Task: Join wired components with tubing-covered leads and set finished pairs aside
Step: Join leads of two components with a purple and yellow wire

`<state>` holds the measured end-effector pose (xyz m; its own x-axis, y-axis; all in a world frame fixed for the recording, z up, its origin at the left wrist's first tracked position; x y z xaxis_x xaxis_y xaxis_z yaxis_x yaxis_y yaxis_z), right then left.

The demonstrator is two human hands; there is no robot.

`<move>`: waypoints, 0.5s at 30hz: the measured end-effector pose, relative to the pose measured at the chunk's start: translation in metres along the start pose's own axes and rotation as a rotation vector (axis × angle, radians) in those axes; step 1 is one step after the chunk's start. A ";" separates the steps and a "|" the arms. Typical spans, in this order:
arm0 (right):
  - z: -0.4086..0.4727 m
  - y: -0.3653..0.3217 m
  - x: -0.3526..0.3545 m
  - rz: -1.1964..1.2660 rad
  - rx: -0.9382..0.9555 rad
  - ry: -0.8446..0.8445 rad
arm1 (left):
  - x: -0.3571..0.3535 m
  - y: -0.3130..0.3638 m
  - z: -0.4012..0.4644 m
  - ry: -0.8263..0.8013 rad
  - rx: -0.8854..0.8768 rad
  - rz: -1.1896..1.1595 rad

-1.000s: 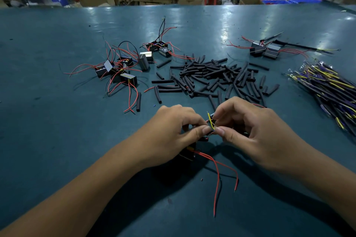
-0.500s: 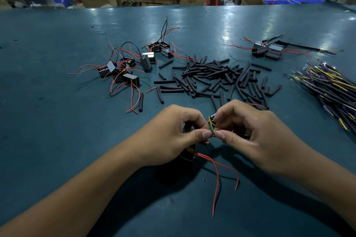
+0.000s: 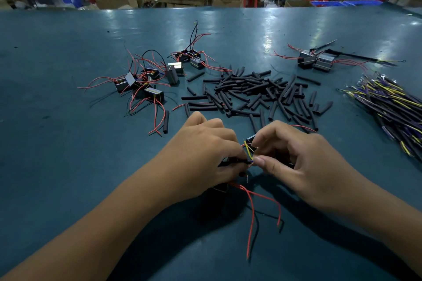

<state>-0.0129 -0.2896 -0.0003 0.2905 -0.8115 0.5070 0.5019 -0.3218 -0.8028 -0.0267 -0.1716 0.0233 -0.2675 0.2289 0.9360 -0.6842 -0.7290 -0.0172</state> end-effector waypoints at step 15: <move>-0.001 -0.006 -0.002 -0.066 0.025 -0.024 | -0.011 -0.010 0.000 -0.005 0.101 -0.233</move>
<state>-0.0170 -0.2869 0.0030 0.2755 -0.7769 0.5662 0.5405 -0.3619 -0.7596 -0.0172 -0.1670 0.0135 -0.1071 0.3955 0.9122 -0.6555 -0.7179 0.2343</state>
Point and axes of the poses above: each hand's wrist, its own z-axis towards the middle knuckle, its own x-axis out of the back of the hand, y = z × x, the point moved 9 cm from there along z, towards the middle knuckle, and after that the axes turned 9 degrees about z, right-handed, at the moved point
